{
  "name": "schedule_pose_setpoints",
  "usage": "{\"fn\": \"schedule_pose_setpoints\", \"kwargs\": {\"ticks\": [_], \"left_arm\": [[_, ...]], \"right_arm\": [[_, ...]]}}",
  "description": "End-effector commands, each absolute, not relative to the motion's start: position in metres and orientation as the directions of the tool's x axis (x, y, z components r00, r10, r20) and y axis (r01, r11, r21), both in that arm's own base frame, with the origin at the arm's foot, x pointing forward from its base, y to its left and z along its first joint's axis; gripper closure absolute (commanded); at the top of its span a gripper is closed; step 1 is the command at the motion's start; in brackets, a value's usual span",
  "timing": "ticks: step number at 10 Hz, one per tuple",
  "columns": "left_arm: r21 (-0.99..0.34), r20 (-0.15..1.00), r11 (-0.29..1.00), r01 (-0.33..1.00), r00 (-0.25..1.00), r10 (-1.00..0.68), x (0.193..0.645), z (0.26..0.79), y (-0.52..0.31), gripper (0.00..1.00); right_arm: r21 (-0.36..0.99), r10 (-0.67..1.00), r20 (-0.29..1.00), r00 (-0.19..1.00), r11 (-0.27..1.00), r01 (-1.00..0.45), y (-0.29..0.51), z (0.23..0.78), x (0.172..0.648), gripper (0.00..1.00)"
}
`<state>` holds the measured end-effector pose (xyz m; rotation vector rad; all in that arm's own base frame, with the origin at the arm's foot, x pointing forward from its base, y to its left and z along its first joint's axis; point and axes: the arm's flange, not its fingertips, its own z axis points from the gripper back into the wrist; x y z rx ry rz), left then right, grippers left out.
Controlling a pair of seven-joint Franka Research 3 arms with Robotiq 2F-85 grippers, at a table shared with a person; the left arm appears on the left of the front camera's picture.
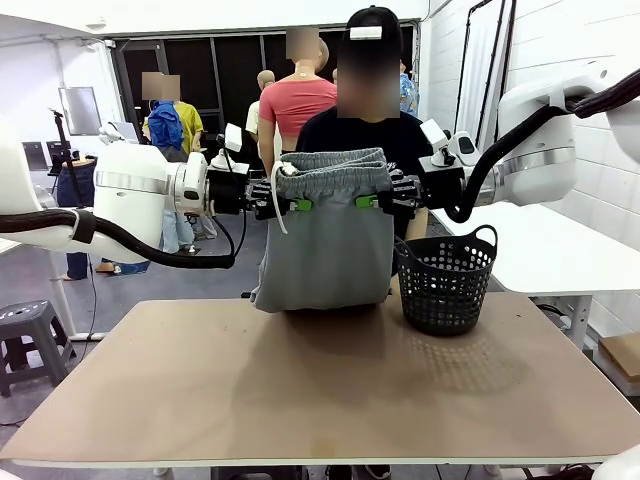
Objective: Fold the training pants.
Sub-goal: Release the ends of the Training pants and then grab the overlapped ends.
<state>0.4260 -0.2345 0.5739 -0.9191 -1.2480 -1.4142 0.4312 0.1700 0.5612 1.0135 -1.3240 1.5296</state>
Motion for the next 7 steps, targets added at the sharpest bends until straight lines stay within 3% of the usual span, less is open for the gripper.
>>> {"fn": "schedule_pose_setpoints", "kwargs": {"ticks": [1, 7], "left_arm": [[0.220, 0.959, 0.038, 0.975, -0.209, -0.194, 0.4255, 0.5771, -0.2356, 1.00], [0.220, 0.959, 0.038, 0.975, -0.209, -0.194, 0.4255, 0.5771, -0.2356, 1.00]], "right_arm": [[-0.313, 0.060, 0.946, -0.318, -0.072, -0.947, 0.1697, 0.5601, 0.4248, 1.00], [-0.313, 0.060, 0.946, -0.318, -0.072, -0.947, 0.1697, 0.5601, 0.4248, 1.00]]}}
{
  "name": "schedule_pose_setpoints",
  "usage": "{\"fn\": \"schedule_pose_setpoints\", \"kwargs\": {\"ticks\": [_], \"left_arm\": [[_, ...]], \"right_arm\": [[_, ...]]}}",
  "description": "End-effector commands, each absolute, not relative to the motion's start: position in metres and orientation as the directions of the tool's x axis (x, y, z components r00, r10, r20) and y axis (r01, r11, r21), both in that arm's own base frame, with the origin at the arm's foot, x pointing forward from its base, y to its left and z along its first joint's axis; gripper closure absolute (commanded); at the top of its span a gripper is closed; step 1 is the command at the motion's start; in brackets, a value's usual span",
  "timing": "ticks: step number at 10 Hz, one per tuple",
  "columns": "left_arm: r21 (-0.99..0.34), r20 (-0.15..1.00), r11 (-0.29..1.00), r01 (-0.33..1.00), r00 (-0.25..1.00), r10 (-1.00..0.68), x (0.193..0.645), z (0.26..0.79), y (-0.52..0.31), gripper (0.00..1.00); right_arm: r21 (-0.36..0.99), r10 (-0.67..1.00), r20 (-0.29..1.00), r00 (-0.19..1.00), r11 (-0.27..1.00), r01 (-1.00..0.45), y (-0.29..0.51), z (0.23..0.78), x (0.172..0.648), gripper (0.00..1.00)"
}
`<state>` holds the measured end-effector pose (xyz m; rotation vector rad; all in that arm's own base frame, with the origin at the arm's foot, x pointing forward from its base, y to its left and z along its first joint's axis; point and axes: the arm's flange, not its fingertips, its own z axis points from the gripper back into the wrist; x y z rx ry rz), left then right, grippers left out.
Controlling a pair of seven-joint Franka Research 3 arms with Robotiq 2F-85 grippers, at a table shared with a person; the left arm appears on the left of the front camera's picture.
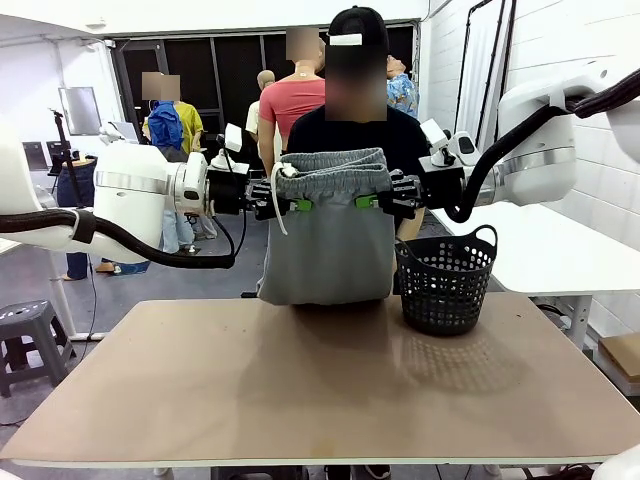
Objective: Fold the training pants.
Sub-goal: Release the ends of the Training pants and then grab the overlapped ends.
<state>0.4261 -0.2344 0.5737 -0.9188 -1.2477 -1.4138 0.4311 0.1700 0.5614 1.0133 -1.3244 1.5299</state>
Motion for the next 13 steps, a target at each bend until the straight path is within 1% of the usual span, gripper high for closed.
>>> {"fn": "schedule_pose_setpoints", "kwargs": {"ticks": [1, 13], "left_arm": [[0.220, 0.959, 0.038, 0.975, -0.209, -0.194, 0.4255, 0.5771, -0.2356, 1.00], [0.220, 0.959, 0.038, 0.975, -0.209, -0.194, 0.4255, 0.5771, -0.2356, 1.00]], "right_arm": [[-0.313, 0.060, 0.946, -0.318, -0.072, -0.947, 0.1697, 0.5601, 0.4248, 1.00], [-0.313, 0.060, 0.946, -0.318, -0.072, -0.947, 0.1697, 0.5601, 0.4248, 1.00]]}}
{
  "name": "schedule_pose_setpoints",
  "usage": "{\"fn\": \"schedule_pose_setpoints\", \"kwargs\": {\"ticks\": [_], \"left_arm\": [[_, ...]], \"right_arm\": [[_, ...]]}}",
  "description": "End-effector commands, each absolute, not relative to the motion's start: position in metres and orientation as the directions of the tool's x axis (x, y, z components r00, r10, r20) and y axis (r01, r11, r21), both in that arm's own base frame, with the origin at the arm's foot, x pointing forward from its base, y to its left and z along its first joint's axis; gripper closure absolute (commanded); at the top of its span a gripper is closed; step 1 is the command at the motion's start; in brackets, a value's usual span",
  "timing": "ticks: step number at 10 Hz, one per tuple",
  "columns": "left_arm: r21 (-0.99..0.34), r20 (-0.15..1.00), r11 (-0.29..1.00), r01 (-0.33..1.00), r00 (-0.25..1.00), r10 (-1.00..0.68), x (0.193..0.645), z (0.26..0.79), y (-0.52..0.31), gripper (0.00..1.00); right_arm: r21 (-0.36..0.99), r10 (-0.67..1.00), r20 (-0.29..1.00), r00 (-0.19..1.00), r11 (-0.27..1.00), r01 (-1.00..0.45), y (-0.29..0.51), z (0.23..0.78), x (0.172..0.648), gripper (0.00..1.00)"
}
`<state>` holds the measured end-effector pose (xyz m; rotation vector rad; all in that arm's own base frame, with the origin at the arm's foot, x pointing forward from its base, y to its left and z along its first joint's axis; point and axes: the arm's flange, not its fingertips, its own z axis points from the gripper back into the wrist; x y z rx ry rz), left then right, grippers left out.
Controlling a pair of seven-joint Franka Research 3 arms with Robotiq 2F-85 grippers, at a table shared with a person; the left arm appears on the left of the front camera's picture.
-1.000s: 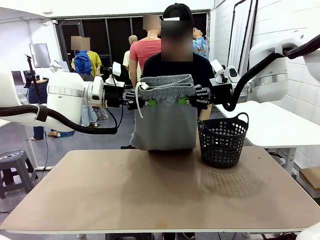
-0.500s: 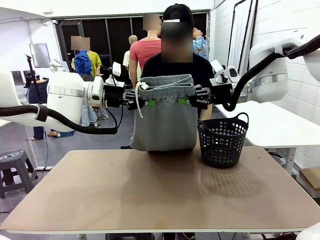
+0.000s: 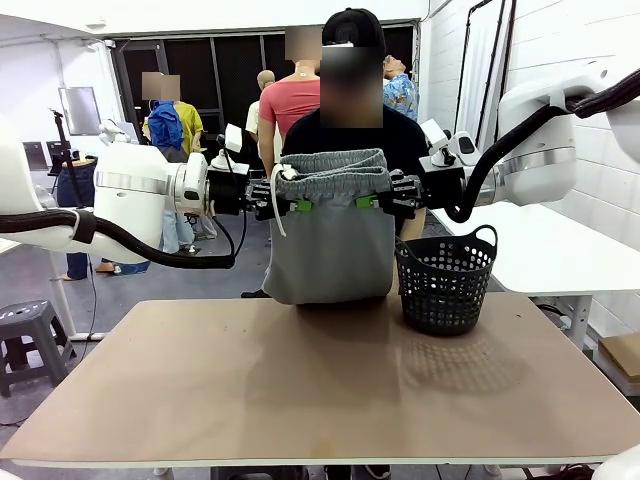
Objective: Fold the training pants.
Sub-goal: Release the ends of the Training pants and then grab the overlapped ends.
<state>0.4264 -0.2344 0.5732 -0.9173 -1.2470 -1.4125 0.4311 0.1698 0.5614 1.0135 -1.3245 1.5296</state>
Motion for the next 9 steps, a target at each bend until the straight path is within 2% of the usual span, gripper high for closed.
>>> {"fn": "schedule_pose_setpoints", "kwargs": {"ticks": [1, 9], "left_arm": [[0.220, 0.959, 0.038, 0.975, -0.209, -0.194, 0.4255, 0.5771, -0.2356, 1.00], [0.220, 0.959, 0.038, 0.975, -0.209, -0.194, 0.4255, 0.5771, -0.2356, 1.00]], "right_arm": [[-0.313, 0.060, 0.946, -0.318, -0.072, -0.947, 0.1697, 0.5601, 0.4248, 1.00], [-0.313, 0.060, 0.946, -0.318, -0.072, -0.947, 0.1697, 0.5601, 0.4248, 1.00]]}}
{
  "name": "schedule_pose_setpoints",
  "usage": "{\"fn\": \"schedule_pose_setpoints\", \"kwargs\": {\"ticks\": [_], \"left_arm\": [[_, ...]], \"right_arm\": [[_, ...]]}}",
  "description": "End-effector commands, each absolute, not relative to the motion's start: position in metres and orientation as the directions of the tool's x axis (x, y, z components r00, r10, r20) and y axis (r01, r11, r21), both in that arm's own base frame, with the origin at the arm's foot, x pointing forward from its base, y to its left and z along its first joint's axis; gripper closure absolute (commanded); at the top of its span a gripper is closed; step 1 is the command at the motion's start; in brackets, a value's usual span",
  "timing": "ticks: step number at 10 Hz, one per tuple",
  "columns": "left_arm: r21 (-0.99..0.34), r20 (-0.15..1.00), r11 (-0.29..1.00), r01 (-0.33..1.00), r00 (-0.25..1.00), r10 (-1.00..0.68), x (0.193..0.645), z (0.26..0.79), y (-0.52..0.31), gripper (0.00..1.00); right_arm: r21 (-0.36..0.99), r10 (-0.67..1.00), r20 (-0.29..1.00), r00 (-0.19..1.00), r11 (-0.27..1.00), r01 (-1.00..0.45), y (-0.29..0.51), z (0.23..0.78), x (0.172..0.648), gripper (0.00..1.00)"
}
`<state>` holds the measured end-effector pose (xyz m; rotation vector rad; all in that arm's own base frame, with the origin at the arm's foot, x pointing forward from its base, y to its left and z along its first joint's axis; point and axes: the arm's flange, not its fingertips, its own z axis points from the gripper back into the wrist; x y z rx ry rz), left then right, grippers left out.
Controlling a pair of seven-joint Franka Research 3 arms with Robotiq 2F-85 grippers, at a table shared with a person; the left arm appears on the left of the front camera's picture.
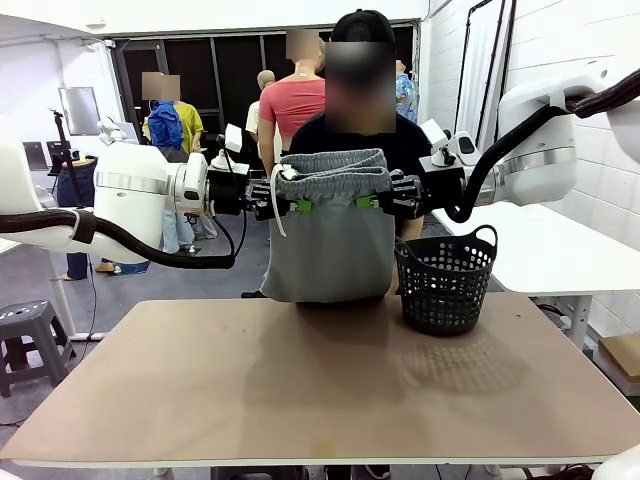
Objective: Fold the training pants.
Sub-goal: Release the ends of the Training pants and then grab the overlapped ends.
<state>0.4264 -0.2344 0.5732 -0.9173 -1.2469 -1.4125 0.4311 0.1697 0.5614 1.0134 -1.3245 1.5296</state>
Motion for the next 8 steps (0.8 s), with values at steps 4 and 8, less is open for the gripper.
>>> {"fn": "schedule_pose_setpoints", "kwargs": {"ticks": [4, 8], "left_arm": [[0.220, 0.959, 0.038, 0.975, -0.209, -0.194, 0.4255, 0.5771, -0.2356, 1.00], [0.220, 0.959, 0.038, 0.975, -0.209, -0.194, 0.4255, 0.5771, -0.2356, 1.00]], "right_arm": [[-0.313, 0.060, 0.946, -0.318, -0.072, -0.947, 0.1697, 0.5601, 0.4248, 1.00], [-0.313, 0.060, 0.946, -0.318, -0.072, -0.947, 0.1697, 0.5601, 0.4248, 1.00]]}}
